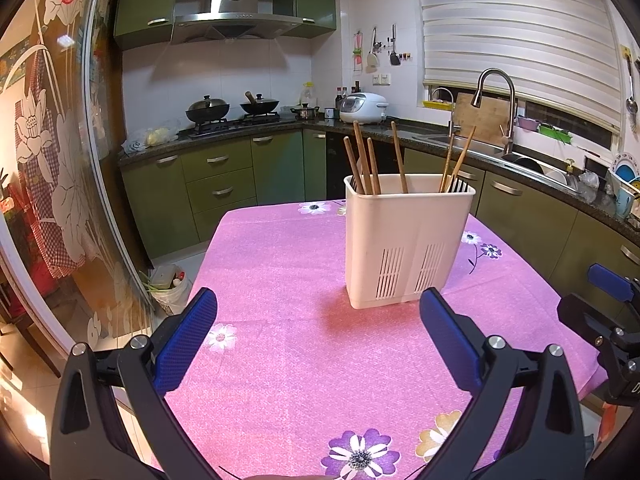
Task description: Organize utensils
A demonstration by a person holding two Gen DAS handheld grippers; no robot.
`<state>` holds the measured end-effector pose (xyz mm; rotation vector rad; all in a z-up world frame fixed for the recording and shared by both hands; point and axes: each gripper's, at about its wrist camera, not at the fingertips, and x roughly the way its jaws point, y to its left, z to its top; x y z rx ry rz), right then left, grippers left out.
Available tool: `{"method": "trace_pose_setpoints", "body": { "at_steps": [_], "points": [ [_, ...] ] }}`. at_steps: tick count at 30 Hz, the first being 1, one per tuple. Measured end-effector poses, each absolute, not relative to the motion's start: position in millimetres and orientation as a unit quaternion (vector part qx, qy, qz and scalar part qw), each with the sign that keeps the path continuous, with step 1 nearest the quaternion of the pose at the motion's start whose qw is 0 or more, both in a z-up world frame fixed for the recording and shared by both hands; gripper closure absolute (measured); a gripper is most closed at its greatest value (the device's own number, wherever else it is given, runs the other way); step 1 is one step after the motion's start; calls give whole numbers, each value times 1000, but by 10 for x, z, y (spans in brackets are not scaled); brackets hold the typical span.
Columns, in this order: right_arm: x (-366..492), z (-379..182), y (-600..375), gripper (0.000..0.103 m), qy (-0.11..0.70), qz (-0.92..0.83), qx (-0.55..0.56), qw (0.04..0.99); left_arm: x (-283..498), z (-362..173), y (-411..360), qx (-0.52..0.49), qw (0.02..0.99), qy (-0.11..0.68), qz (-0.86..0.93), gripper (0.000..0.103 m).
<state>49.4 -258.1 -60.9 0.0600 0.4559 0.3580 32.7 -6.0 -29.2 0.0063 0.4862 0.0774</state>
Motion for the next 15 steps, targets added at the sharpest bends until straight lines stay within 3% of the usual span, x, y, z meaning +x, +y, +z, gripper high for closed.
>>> {"method": "trace_pose_setpoints", "body": {
  "at_steps": [15],
  "points": [
    [503,-631,-2587,4,225,171,27,959,313,-328,-48,2,969,243,38,7]
  ]
}}
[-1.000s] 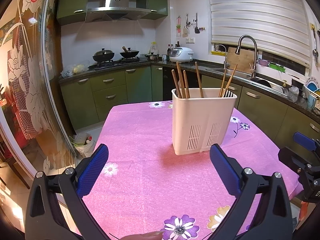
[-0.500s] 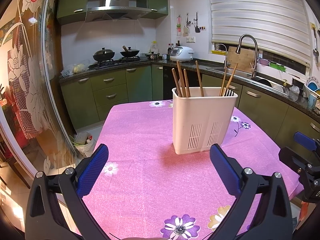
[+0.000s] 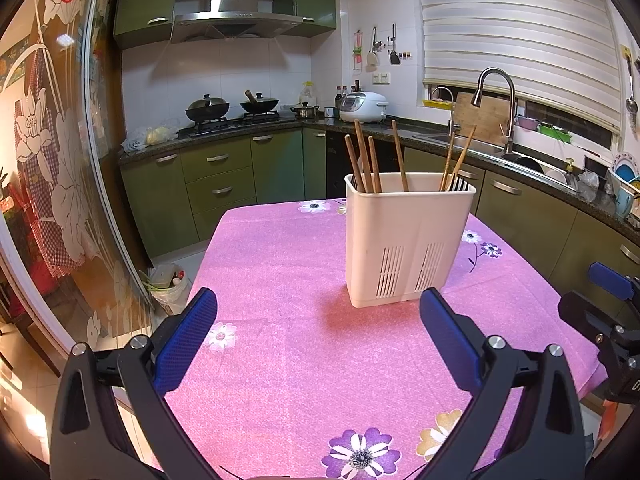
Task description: Organize utensils
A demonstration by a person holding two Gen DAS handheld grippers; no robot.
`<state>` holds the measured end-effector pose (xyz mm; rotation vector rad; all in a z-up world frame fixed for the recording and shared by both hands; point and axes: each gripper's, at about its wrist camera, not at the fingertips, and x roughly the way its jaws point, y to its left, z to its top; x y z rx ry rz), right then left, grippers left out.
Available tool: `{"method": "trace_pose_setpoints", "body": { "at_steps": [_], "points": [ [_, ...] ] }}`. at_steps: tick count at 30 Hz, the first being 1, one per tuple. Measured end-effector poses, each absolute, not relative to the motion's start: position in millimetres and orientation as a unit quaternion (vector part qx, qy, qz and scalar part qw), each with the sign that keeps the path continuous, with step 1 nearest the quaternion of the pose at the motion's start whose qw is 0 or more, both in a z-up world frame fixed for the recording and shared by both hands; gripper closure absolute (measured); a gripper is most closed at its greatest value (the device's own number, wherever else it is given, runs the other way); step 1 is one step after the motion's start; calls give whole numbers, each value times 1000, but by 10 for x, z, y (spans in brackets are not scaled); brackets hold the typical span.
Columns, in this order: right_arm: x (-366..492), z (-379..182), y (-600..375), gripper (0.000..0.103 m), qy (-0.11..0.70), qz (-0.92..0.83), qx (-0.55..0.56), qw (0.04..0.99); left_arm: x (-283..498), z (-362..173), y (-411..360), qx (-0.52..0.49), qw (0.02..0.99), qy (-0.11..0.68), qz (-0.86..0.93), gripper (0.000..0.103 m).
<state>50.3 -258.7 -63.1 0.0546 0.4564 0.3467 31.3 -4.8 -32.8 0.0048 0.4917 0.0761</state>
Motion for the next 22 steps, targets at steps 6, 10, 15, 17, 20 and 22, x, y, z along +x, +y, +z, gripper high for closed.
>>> {"method": "trace_pose_setpoints", "body": {
  "at_steps": [6,10,15,17,20,22],
  "points": [
    [511,-629,-2564,4,228,171,27,958,316,-315,-47,4,969,243,36,7],
    [518,-626,-2566,4,228,171,27,958,297,-295,-44,-1,972,233,29,7],
    [518,-623,-2558,5,227,172,26,958,260,-246,-58,3,975,222,29,7],
    [515,-622,-2548,4,227,173,24,958,263,-241,-40,0,974,224,28,7],
    [511,-614,-2540,4,227,172,23,958,269,-241,-15,0,974,227,28,7],
    [506,-609,-2535,4,227,172,23,958,285,-242,2,-3,973,231,27,7]
  ]
}}
